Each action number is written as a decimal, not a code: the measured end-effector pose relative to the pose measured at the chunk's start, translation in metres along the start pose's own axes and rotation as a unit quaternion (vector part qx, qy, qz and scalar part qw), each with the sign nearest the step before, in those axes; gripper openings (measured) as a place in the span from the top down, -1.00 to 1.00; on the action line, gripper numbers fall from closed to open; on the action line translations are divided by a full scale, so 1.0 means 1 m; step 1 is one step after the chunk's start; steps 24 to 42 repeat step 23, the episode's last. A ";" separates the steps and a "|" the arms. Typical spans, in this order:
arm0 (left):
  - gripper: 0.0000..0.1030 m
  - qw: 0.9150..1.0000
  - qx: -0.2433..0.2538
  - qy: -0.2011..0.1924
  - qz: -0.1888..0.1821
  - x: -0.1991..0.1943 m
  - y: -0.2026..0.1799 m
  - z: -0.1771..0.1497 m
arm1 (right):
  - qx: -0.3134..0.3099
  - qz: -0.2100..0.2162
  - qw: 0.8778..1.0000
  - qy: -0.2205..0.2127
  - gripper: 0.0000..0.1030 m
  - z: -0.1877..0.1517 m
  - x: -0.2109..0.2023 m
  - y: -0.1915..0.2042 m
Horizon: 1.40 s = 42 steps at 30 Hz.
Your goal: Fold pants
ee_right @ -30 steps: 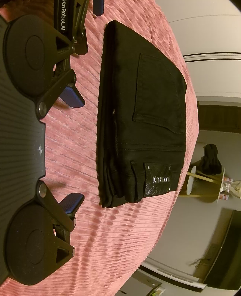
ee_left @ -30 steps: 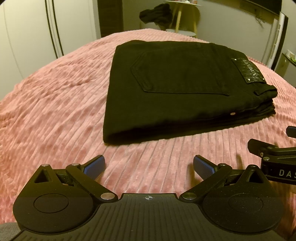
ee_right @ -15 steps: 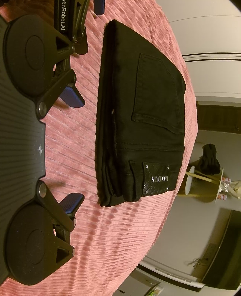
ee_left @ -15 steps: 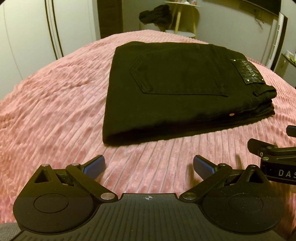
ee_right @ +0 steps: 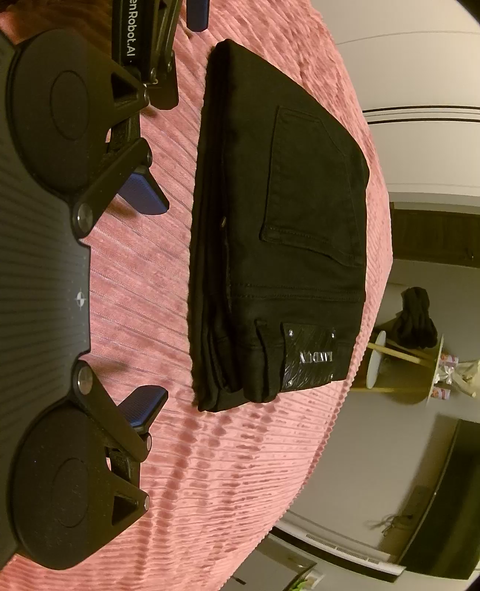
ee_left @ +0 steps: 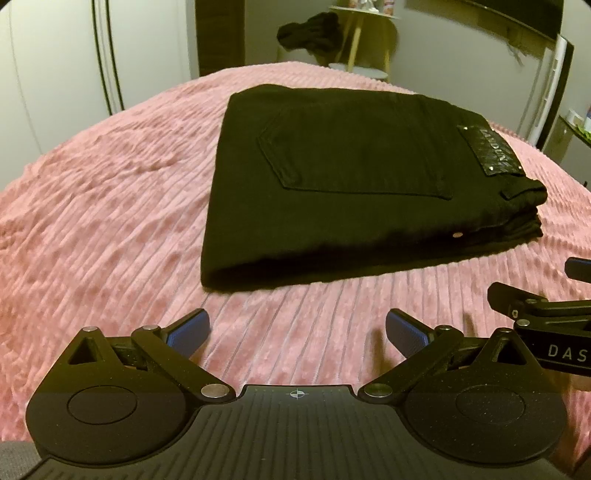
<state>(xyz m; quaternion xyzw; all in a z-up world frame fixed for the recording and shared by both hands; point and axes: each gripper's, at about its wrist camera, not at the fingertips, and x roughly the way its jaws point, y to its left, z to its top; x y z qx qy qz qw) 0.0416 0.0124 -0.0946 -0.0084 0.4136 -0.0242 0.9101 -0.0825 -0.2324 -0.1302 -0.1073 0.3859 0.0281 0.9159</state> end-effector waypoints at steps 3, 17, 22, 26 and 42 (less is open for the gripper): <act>-1.00 1.000 0.003 -0.006 -0.002 -0.001 0.000 -0.001 | 0.000 -0.001 1.000 0.000 -0.92 0.000 0.000 0.000; -1.00 1.000 0.019 -0.006 0.001 0.000 -0.004 -0.002 | -0.001 -0.002 1.000 0.001 -0.92 -0.001 0.000 0.000; -1.00 1.000 0.025 -0.002 -0.001 0.000 -0.006 -0.003 | 0.000 -0.003 1.000 0.001 -0.92 -0.001 0.001 0.000; -1.00 1.000 0.027 -0.002 0.000 0.001 -0.006 -0.003 | 0.001 -0.003 1.000 0.001 -0.92 -0.001 0.001 0.000; -1.00 1.000 0.027 -0.002 0.000 0.001 -0.006 -0.003 | 0.001 -0.003 1.000 0.001 -0.92 -0.001 0.001 0.000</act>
